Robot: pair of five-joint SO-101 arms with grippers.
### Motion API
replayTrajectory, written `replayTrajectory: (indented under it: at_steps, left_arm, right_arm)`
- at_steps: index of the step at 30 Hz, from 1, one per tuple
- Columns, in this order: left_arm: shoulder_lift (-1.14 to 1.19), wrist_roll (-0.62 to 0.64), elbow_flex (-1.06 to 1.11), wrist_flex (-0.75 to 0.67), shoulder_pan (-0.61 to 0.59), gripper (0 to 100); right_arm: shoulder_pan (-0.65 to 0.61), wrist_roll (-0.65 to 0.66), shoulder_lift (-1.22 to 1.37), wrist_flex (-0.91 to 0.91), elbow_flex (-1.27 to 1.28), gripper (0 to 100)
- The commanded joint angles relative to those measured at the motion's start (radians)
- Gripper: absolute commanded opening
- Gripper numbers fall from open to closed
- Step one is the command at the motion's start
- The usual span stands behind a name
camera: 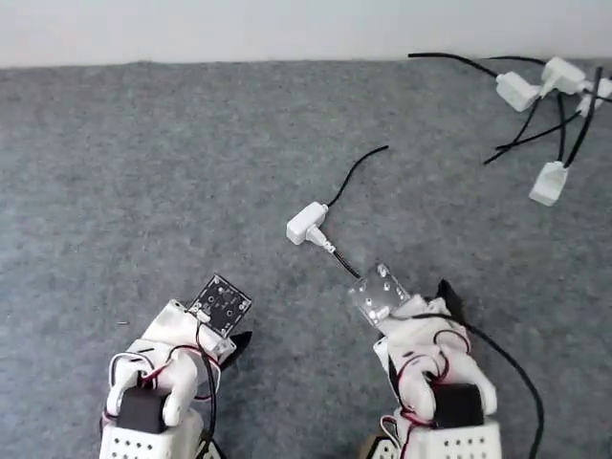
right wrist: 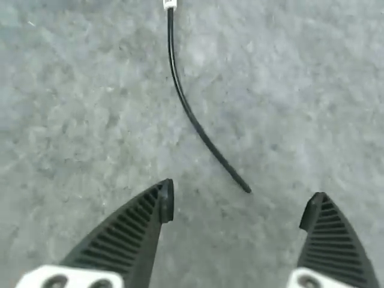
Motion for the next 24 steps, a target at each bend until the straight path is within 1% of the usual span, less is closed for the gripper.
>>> replayTrajectory:
  at_steps: [1,7,13,15,17,24]
  left_arm:
    - [-0.021,-0.011,0.012,-0.035,0.005,31]
    - [-0.021,-0.012,0.012,0.029,0.000,31]
    - [-0.021,-0.008,0.012,0.048,-0.002,31]
    - [-0.021,-0.012,0.012,0.081,-0.002,31]
    - [-0.021,-0.012,0.012,0.077,-0.002,31]
    - [-0.021,-0.012,0.012,0.077,-0.002,31]
  right_arm:
    - [0.016,-0.005,-0.074,-0.036,0.089,33.3]
    - [0.081,-0.011,-0.064,-0.068,0.123,33.3]
    - [0.133,-0.003,-0.067,-0.004,0.127,33.3]
    - [0.133,-0.003,-0.065,0.044,0.127,33.3]
    - [0.133,-0.003,-0.065,0.104,0.127,33.3]
    - [0.133,-0.003,-0.065,0.104,0.127,33.3]
